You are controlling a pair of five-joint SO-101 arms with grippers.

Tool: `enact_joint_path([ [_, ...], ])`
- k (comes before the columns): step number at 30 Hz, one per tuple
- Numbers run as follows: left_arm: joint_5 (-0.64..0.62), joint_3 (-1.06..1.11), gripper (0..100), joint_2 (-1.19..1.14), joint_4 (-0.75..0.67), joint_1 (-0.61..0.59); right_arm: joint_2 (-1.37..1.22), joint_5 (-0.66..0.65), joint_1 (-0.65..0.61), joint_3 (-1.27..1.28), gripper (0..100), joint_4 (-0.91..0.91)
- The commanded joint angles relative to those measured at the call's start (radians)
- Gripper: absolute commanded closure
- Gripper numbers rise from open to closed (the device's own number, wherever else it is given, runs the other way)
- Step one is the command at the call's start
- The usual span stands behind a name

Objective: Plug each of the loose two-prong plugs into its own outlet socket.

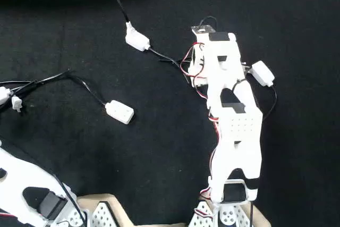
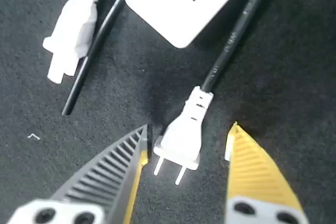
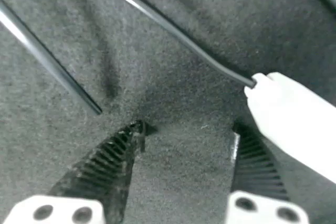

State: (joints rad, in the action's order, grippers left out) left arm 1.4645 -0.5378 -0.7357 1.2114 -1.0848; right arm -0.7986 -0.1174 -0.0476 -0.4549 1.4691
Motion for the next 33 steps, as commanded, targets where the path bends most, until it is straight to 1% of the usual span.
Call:
enact_joint_path([
  [1,0.207,-0.090,76,-0.043,-0.009,0.012,-0.004,0.008,-0.011,0.007,74.7,-0.028],
  [3,0.207,-0.113,77,-0.074,-0.008,0.015,-0.004,0.008,-0.011,0.007,74.7,-0.028],
  [8,0.207,-0.145,89,-0.104,-0.008,0.015,-0.004,0.008,-0.011,0.007,74.7,-0.028],
  [15,0.199,-0.153,94,-0.100,0.005,0.015,-0.004,0.008,-0.011,0.007,74.7,-0.028],
  [17,0.199,-0.177,94,-0.098,0.054,0.012,-0.004,0.008,-0.011,0.007,74.7,-0.028],
  [19,0.199,-0.243,94,-0.098,0.137,0.007,-0.004,0.008,-0.011,0.007,74.7,-0.028],
  [24,0.203,-0.506,94,-0.100,0.422,-0.005,-0.004,0.008,-0.011,0.007,74.7,-0.028],
  [27,0.193,-0.670,95,-0.109,0.554,-0.005,-0.004,0.008,-0.011,0.007,74.7,-0.028],
  [29,0.120,-0.711,97,-0.101,0.546,-0.004,-0.004,0.005,-0.012,0.007,74.7,-0.026],
  [33,-0.035,-0.753,97,-0.100,0.546,0.005,-0.004,0.002,-0.012,0.007,74.7,-0.026],
])
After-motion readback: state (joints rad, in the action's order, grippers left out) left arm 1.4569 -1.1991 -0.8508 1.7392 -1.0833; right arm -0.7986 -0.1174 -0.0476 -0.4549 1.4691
